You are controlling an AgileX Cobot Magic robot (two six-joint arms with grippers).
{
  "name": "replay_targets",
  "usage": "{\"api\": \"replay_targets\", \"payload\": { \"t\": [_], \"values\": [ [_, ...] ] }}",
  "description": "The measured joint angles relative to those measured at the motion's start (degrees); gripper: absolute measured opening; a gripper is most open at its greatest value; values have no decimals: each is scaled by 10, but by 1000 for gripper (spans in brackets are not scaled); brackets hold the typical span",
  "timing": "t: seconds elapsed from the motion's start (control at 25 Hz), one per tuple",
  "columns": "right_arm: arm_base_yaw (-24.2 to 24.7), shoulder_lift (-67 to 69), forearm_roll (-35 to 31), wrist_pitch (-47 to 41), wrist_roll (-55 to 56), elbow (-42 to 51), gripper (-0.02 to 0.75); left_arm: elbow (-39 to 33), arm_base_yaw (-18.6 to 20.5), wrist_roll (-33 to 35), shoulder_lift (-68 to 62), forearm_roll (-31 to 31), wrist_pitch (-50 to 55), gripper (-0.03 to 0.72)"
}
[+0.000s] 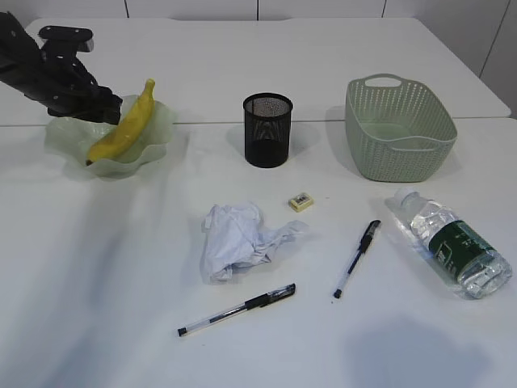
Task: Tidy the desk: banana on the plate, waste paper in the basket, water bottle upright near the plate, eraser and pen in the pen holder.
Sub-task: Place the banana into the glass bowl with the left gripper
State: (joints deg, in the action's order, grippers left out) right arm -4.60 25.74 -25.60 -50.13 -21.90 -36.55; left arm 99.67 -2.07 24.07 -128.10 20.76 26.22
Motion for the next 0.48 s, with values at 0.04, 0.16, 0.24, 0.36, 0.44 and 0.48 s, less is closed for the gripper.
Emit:
{"api": "replay_targets", "payload": {
  "t": [0.04, 0.16, 0.24, 0.36, 0.44, 0.48],
  "values": [
    [0, 0, 0, 0, 0, 0, 554, 3, 0, 0, 0, 0, 1, 410],
    [0, 0, -1, 0, 0, 0, 554, 13, 0, 0, 0, 0, 19, 412],
    [0, 0, -1, 0, 0, 0, 554, 23, 0, 0, 1, 0, 34, 412],
    [0, 0, -1, 0, 0, 0, 554, 37, 0, 0, 9, 0, 69, 413],
    [0, 0, -1, 0, 0, 0, 554, 43, 0, 0, 15, 0, 96, 413],
    [0, 0, -1, 0, 0, 0, 554, 44, 0, 0, 18, 0, 107, 414]
  ]
}}
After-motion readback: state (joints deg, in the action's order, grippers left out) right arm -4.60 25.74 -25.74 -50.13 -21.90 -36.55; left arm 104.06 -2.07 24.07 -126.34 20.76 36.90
